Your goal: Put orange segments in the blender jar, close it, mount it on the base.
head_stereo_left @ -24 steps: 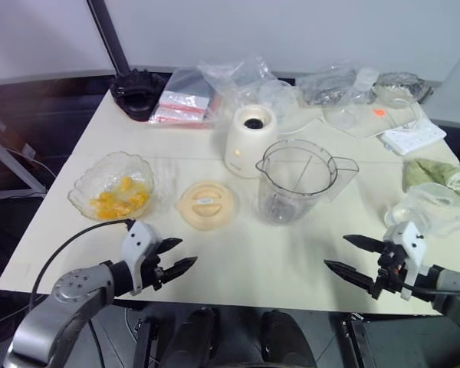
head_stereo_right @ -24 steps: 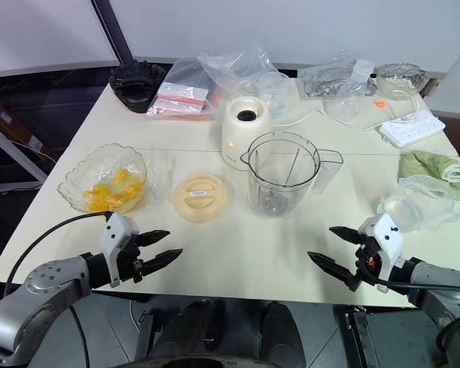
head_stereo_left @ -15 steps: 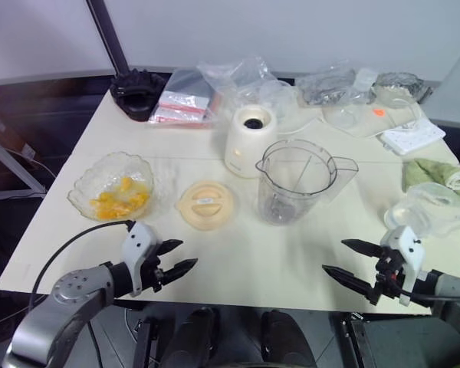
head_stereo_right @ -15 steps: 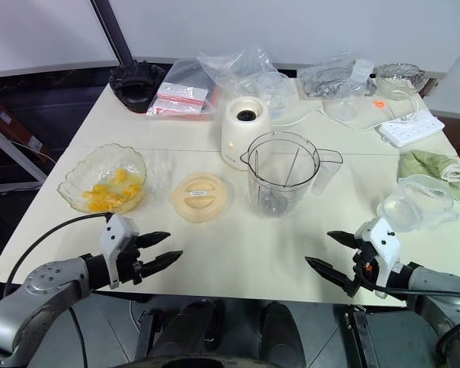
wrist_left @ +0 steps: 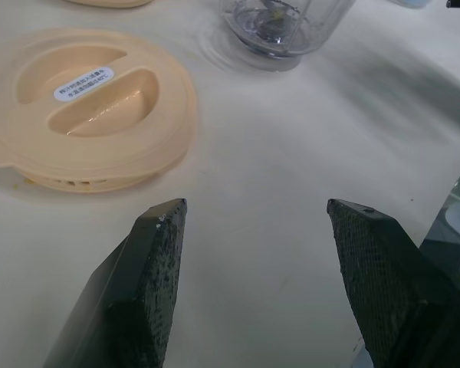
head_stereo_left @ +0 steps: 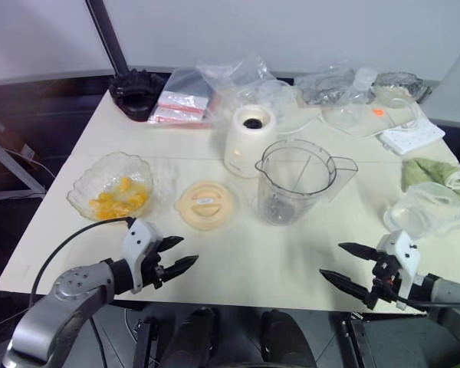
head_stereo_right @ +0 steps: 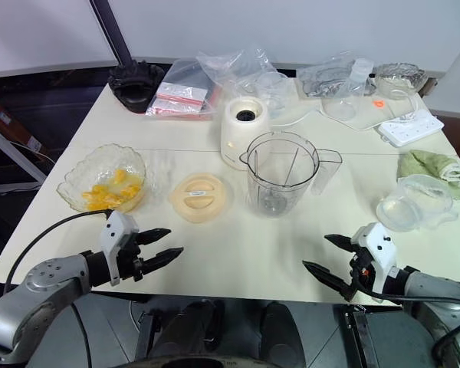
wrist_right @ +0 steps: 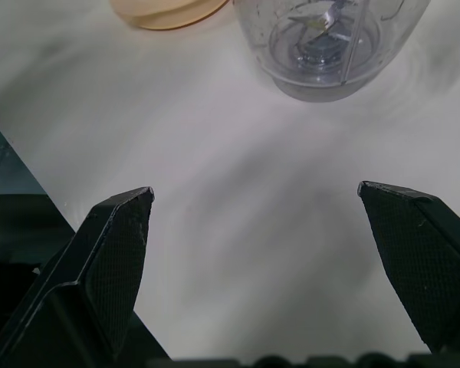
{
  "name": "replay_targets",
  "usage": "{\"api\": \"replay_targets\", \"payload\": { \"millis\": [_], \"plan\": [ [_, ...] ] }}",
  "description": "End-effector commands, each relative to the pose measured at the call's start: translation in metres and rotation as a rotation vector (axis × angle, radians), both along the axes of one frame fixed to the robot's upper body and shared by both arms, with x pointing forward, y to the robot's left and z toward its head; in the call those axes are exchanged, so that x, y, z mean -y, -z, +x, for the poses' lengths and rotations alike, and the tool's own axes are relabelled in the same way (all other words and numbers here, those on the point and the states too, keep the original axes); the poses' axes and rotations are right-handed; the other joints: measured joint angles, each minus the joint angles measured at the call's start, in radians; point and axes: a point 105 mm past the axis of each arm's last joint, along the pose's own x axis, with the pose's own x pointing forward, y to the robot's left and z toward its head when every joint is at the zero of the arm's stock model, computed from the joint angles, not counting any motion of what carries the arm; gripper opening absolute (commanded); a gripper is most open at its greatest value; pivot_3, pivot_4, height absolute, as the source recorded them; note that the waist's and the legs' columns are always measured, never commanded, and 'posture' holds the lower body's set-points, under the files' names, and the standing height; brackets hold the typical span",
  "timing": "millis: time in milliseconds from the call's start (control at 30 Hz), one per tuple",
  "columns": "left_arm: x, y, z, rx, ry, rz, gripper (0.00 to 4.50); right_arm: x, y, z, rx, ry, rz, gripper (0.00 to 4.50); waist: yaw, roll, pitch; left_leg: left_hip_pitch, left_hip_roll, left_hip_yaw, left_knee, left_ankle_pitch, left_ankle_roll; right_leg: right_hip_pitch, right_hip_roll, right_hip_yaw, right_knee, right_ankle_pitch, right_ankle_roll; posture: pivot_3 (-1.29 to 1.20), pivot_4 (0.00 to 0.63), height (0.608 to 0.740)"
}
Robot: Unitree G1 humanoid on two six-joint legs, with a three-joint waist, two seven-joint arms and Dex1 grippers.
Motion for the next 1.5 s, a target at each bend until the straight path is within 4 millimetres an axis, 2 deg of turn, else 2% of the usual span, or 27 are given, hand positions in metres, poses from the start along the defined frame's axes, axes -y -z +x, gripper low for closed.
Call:
{"api": "replay_targets", "payload": {
  "millis": [33, 133, 267, 300, 400, 433, 533, 633, 733, 900, 1133, 1267, 1500],
  "plan": [
    [0.002, -0.010, -0.001, 0.042, 0.009, 0.005, 3.05, -0.005, -0.006, 0.001, 0.040, -0.024, -0.002, 4.49, 0.000, 0.000, 0.000, 0.000, 0.000, 0.000, 0.000, 0.000, 0.000, 0.000, 0.000, 0.000, 0.000, 0.000, 0.000, 0.00, 0.150, 0.740],
    [-0.002, -0.012, 0.003, 0.058, 0.005, 0.052, 3.05, -0.007, -0.008, 0.004, 0.056, -0.033, -0.005, 4.49, 0.000, 0.000, 0.000, 0.000, 0.000, 0.000, 0.000, 0.000, 0.000, 0.000, 0.000, 0.000, 0.000, 0.000, 0.000, 0.00, 0.150, 0.740],
    [-0.015, -0.024, 0.016, 0.092, -0.002, 0.123, 3.05, -0.014, -0.017, 0.009, 0.101, -0.062, -0.011, 4.49, 0.000, 0.000, 0.000, 0.000, 0.000, 0.000, 0.000, 0.000, 0.000, 0.000, 0.000, 0.000, 0.000, 0.000, 0.000, 0.00, 0.150, 0.740],
    [-0.022, -0.031, 0.021, 0.108, 0.005, 0.154, 3.05, -0.021, -0.022, 0.009, 0.118, -0.092, -0.013, 4.49, 0.000, 0.000, 0.000, 0.000, 0.000, 0.000, 0.000, 0.000, 0.000, 0.000, 0.000, 0.000, 0.000, 0.000, 0.000, 0.00, 0.150, 0.740],
    [-0.048, -0.060, 0.038, 0.169, 0.062, 0.328, 3.05, -0.066, -0.043, -0.006, 0.154, -0.275, 0.002, 4.49, 0.000, 0.000, 0.000, 0.000, 0.000, 0.000, 0.000, 0.000, 0.000, -0.002, 0.001, 0.000, 0.001, 0.000, 0.000, 0.00, 0.150, 0.740],
    [-0.056, -0.070, 0.044, 0.197, 0.079, 0.392, 3.05, -0.076, -0.051, -0.005, 0.180, -0.292, 0.019, 4.49, -0.002, -0.001, 0.001, 0.000, 0.001, 0.000, -0.001, 0.000, 0.000, -0.003, 0.002, 0.000, 0.002, 0.000, 0.000, 0.00, 0.150, 0.740],
    [-0.078, -0.087, 0.059, 0.254, 0.111, 0.543, 3.05, -0.085, -0.065, 0.003, 0.226, -0.262, 0.059, 4.49, -0.003, -0.002, 0.001, 0.000, 0.002, 0.001, -0.001, 0.000, 0.000, -0.002, 0.002, -0.001, 0.001, 0.000, -0.001, 0.00, 0.150, 0.740],
    [-0.113, -0.096, 0.079, 0.301, 0.119, 0.758, 3.05, -0.093, -0.066, 0.004, 0.220, -0.249, 0.089, 4.49, 0.002, -0.003, 0.001, 0.000, 0.000, 0.002, -0.002, 0.000, 0.001, -0.002, 0.000, 0.000, -0.001, 0.001, -0.001, 0.00, 0.150, 0.740],
    [-0.149, -0.104, 0.105, 0.323, 0.115, 0.937, 3.05, -0.101, -0.057, -0.005, 0.189, -0.252, 0.102, 4.49, 0.014, -0.004, 0.002, -0.002, 0.000, 0.001, -0.003, 0.000, 0.001, -0.004, -0.001, -0.001, -0.002, 0.001, -0.001, 0.00, 0.150, 0.740],
    [-0.169, -0.095, 0.134, 0.302, 0.150, 1.044, 3.05, -0.099, -0.050, -0.009, 0.182, -0.213, 0.098, 4.49, 0.026, -0.005, 0.002, -0.002, -0.001, 0.001, -0.004, 0.000, 0.001, -0.005, 0.000, -0.001, -0.001, 0.003, 0.003, 0.00, 0.150, 0.740],
    [-0.158, -0.069, 0.150, 0.187, 0.271, 1.003, 3.05, -0.094, -0.040, -0.012, 0.177, -0.197, 0.067, 4.49, 0.021, -0.013, 0.003, -0.002, -0.001, 0.001, 0.000, 0.000, 0.002, -0.003, 0.003, -0.002, 0.000, 0.005, 0.007, 0.00, 0.150, 0.740],
    [-0.140, -0.058, 0.156, 0.127, 0.286, 0.877, 3.05, -0.093, -0.035, -0.010, 0.180, -0.176, 0.063, 4.49, 0.021, -0.017, 0.004, -0.002, -0.001, 0.001, 0.001, 0.000, 0.002, -0.003, 0.004, -0.002, 0.001, 0.005, 0.008, 0.00, 0.150, 0.740],
    [-0.129, -0.044, 0.166, 0.080, 0.280, 0.929, 3.05, -0.091, -0.036, -0.007, 0.178, -0.152, 0.059, 4.49, 0.011, -0.020, 0.004, -0.002, -0.001, 0.001, 0.002, 0.000, 0.002, -0.003, 0.004, -0.002, 0.003, 0.006, 0.009, 0.00, 0.150, 0.740]
  ]
}}
